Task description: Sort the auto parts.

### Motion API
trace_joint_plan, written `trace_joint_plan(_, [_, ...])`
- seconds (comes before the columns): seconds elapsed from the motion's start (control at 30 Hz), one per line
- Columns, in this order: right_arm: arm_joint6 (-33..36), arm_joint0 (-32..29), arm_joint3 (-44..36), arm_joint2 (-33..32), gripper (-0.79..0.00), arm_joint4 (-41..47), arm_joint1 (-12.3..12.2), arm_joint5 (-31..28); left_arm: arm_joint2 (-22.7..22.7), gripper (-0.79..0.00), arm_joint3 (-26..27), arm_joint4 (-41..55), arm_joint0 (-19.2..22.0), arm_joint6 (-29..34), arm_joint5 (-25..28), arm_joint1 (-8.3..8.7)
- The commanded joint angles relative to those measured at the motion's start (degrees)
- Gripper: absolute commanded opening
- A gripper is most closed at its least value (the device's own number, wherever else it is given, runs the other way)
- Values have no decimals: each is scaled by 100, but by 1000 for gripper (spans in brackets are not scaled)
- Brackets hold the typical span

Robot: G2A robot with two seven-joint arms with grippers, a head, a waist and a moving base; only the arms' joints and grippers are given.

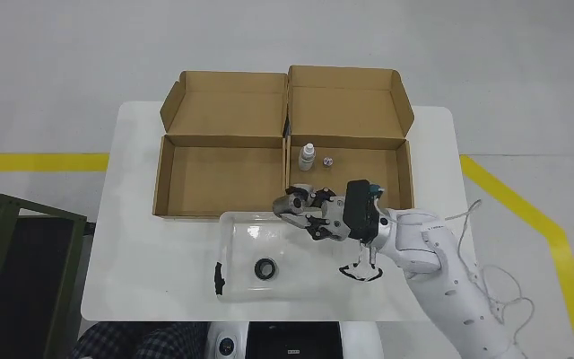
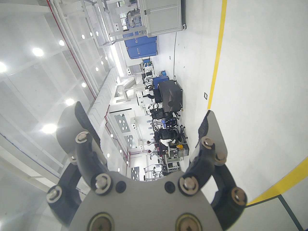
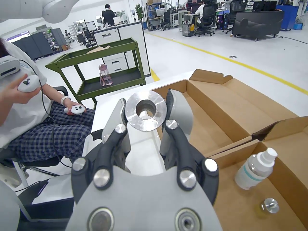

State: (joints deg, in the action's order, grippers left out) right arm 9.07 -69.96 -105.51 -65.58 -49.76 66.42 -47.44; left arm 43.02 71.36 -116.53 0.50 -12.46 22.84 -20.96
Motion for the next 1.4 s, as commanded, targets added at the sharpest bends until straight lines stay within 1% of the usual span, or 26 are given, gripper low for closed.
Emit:
trace_joint_plan(0.0, [-16,0,11,-28,-785,51,-5,-2,0,0,0,0,0,0,0,0])
trace_joint_plan(0.23, [-35,-5,2,-46,-785,140,-13,33,0,0,0,0,0,0,0,0])
trace_joint_plan(0.4, [-2,43,-31,15,-785,69,-4,170,0,0,0,0,0,0,0,0])
trace_joint_plan(0.67, [59,106,-58,175,-785,-408,25,588,0,0,0,0,0,0,0,0])
trace_joint_plan(0.83, [105,179,-43,393,-785,-838,61,886,0,0,0,0,0,0,0,0])
trace_joint_plan(1.03, [197,456,85,764,-785,-1373,143,1275,0,0,0,0,0,0,0,0])
trace_joint_plan(1.2, [370,819,254,1165,-785,-1846,249,1659,0,0,0,0,0,0,0,0])
trace_joint_plan(1.37, [573,1223,557,1536,-785,-2091,386,2075,0,0,0,0,0,0,0,0])
